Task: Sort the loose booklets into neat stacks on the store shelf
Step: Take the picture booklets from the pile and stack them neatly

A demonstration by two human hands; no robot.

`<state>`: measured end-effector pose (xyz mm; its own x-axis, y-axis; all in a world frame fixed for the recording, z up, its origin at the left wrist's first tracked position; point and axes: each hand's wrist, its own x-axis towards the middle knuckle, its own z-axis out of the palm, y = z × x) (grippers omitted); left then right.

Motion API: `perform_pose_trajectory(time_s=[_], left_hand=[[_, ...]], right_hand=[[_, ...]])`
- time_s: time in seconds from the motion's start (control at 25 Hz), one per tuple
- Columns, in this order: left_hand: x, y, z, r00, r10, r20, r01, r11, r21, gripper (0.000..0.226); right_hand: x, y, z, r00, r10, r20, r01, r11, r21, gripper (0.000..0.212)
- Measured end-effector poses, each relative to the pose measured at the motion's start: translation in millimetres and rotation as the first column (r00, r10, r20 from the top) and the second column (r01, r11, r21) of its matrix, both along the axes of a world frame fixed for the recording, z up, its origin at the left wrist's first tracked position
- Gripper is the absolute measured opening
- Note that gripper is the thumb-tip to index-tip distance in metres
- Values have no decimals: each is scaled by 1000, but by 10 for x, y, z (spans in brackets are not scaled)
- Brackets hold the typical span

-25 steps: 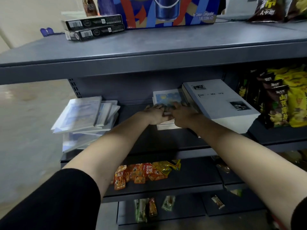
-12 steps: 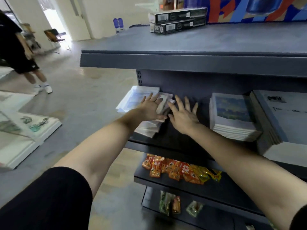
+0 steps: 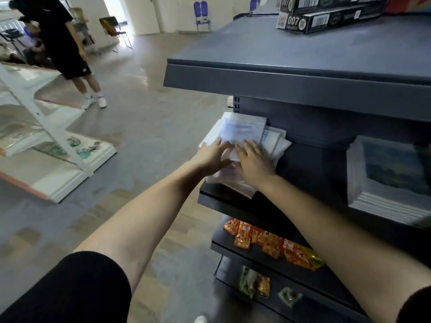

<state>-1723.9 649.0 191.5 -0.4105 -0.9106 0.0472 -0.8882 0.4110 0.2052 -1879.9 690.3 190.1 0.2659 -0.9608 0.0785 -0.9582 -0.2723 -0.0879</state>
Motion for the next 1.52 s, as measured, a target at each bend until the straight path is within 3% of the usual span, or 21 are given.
perform_pose_trajectory(time_s=[0.08,0.32,0.72,1.0,1.12,1.52], left_hand=[[27,-16,-92,1000,-12,-16,11,999,-51,46],[5,17,-182,1000,13,-11,-15,987,-161,43],[-27,234,-56,994,54,-95,-60,996,-72,38],[-91,296,1,998,56,1,-56,997,-55,41],[-226,294,106,997,-24,78,31,995,-94,42],[-1047,451,8,985,-170,-8,170,985,-30,42]], right_hand=[[51,-64,-54,997,-9,-72,3,996,-84,63],[66,-92,-6,996,-24,-81,19,997,-70,61],[52,53,95,987,-35,-156,28,998,-48,53],[-12,129,105,994,-87,-73,87,996,-9,46],[-176,139,199,995,-90,-42,90,996,14,48],[-1065,544,77,958,-281,62,279,959,39,53]])
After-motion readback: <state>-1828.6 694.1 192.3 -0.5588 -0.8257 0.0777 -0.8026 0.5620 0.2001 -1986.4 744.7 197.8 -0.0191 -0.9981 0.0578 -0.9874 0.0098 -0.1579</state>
